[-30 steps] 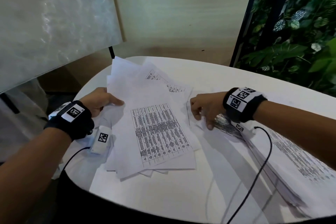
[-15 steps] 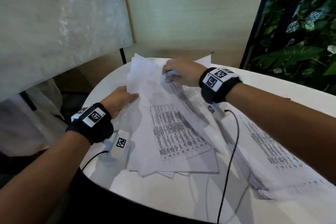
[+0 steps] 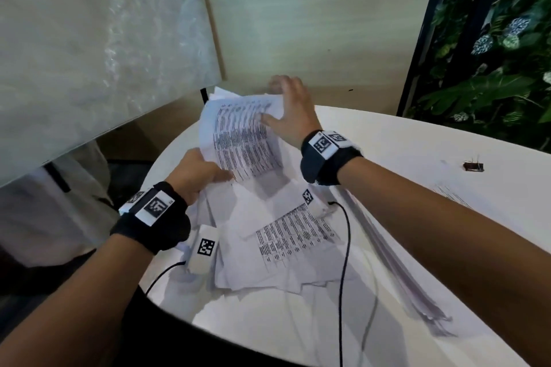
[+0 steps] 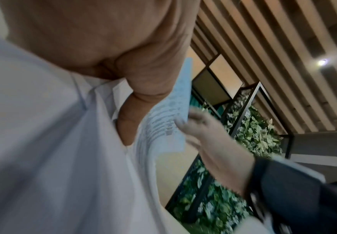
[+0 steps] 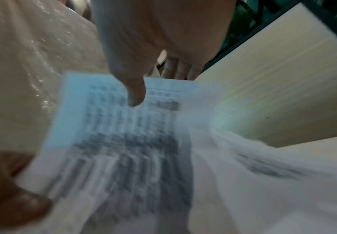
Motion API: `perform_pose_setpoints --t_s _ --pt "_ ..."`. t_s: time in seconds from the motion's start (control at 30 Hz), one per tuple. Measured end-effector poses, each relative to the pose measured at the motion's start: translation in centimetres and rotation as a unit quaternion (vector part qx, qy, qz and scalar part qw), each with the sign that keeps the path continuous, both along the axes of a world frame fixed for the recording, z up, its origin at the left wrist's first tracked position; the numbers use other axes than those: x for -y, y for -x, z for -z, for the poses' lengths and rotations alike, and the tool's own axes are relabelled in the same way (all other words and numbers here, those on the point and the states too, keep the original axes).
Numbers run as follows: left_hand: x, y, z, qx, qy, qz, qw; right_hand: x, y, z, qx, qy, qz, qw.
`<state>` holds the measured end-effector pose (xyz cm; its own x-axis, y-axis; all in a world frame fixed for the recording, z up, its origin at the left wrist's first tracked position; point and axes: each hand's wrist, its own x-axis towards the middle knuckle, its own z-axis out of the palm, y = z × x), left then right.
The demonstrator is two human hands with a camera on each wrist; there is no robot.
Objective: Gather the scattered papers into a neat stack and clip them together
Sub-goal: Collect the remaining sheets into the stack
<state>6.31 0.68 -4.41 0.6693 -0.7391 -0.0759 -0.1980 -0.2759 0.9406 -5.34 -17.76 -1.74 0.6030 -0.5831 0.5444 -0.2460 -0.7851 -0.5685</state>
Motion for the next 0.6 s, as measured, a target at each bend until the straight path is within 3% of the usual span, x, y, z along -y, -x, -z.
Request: perform_pose_setpoints --t_s 0.03,0.1,0.17,0.2,0.27,0.43,0.5,0.6 --pt "-0.5 -0.4 -0.7 0.003 0.030 -0.007 1.000 1.1 0.9 0.6 -0.003 -0.039 0.062 0.997" --pt "-1.6 -1.2 -2.0 0.024 0.095 -0.012 0.995 2.9 2.4 1.8 -0.002 -0.222 0.119 0.968" --pt "-2.2 -0.9 -3.4 0.067 0.158 -0.009 0.985 3.8 3.3 2.3 0.063 -0.407 0.003 0.911" --pt "-2.2 -0.8 -4.0 0.085 0.182 -0.015 0.980 3.8 3.4 2.3 0.078 -0.443 -0.073 0.890" --pt "-1.9 -0.8 -5.0 0.106 0.221 -0.036 0.969 3.2 3.7 1.7 0.125 -0.433 -0.148 0.880" --pt "-0.7 -1.0 -7.8 0.140 0.313 -0.078 0.936 1.8 4.0 -2.3 0.334 -0.363 -0.110 0.863" --pt "-0.5 -0.7 -8.6 0.136 0.332 -0.077 0.930 1.7 4.2 -3.9 0.350 -0.318 -0.128 0.872" --pt "-0.4 -0.7 -8.1 0.082 0.318 -0.013 0.945 1.3 4.6 -5.8 0.343 -0.259 -0.136 0.893"
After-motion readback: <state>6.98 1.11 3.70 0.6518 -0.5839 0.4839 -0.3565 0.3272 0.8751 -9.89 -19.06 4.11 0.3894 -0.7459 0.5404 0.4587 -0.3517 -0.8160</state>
